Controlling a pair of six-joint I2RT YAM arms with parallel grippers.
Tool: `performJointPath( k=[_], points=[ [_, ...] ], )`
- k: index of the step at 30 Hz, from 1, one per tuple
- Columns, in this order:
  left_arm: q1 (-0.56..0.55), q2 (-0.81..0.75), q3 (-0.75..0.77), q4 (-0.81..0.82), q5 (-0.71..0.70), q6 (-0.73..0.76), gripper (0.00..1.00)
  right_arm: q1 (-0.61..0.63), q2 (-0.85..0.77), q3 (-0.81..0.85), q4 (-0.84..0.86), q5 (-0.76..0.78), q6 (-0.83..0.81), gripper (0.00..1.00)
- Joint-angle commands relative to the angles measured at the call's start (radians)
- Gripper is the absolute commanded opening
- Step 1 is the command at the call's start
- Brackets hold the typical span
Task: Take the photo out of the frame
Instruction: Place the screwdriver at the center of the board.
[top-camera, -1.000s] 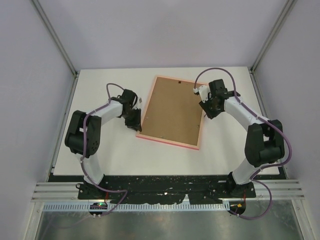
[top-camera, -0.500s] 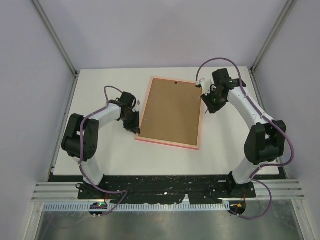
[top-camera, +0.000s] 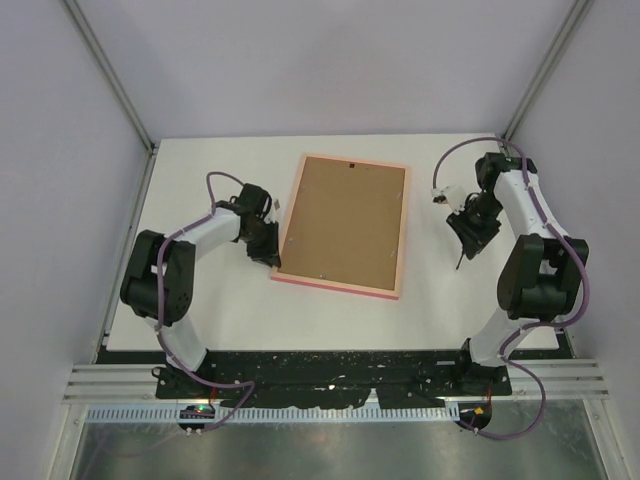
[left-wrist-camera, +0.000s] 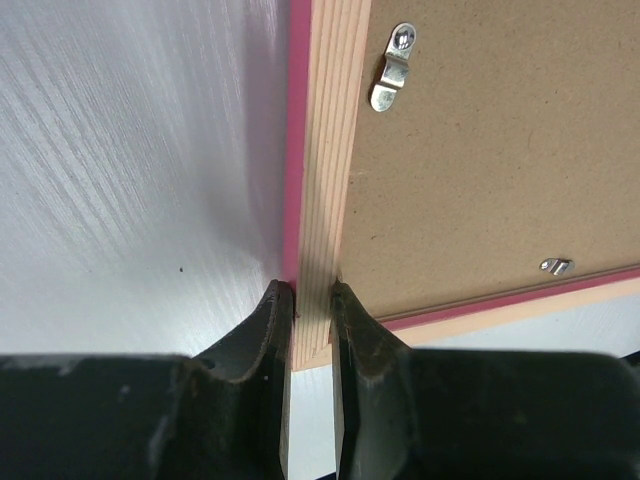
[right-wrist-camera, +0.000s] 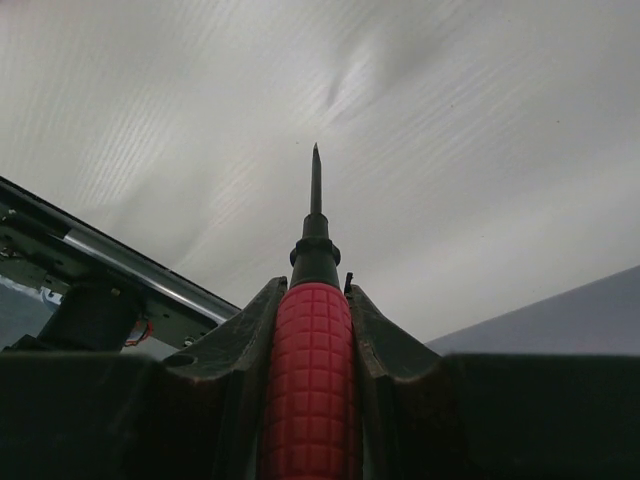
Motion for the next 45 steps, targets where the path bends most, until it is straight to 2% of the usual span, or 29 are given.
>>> performJointPath(
  k=[1, 10, 15, 21, 25, 33, 39, 45],
  points=[
    [0.010, -0.070, 0.007, 0.061, 0.048, -0.018, 0.00, -0.054, 0.089, 0.044, -0.202, 0.037, -0.076, 0.08],
    [0.023, -0.079, 0.003, 0.063, 0.049, -0.018, 0.00, -0.077, 0.293, 0.153, -0.202, 0.010, -0.052, 0.08],
    [0.024, -0.063, 0.007, 0.061, 0.054, -0.021, 0.00, -0.082, 0.396, 0.308, -0.171, -0.064, 0.037, 0.14],
    [0.023, -0.053, 0.009, 0.061, 0.058, -0.021, 0.00, -0.082, 0.464, 0.371, -0.097, -0.122, 0.118, 0.16],
    [0.024, -0.047, 0.010, 0.061, 0.061, -0.024, 0.00, -0.080, 0.459, 0.348, 0.013, -0.106, 0.183, 0.15],
    [0.024, -0.043, 0.010, 0.065, 0.057, -0.026, 0.00, -0.079, 0.415, 0.239, 0.336, -0.060, 0.391, 0.15],
    [0.024, -0.043, 0.010, 0.065, 0.055, -0.024, 0.00, -0.071, 0.381, 0.155, 0.459, -0.052, 0.451, 0.15],
    [0.024, -0.040, 0.010, 0.066, 0.057, -0.027, 0.00, -0.071, 0.341, 0.081, 0.538, -0.047, 0.522, 0.26]
  ],
)
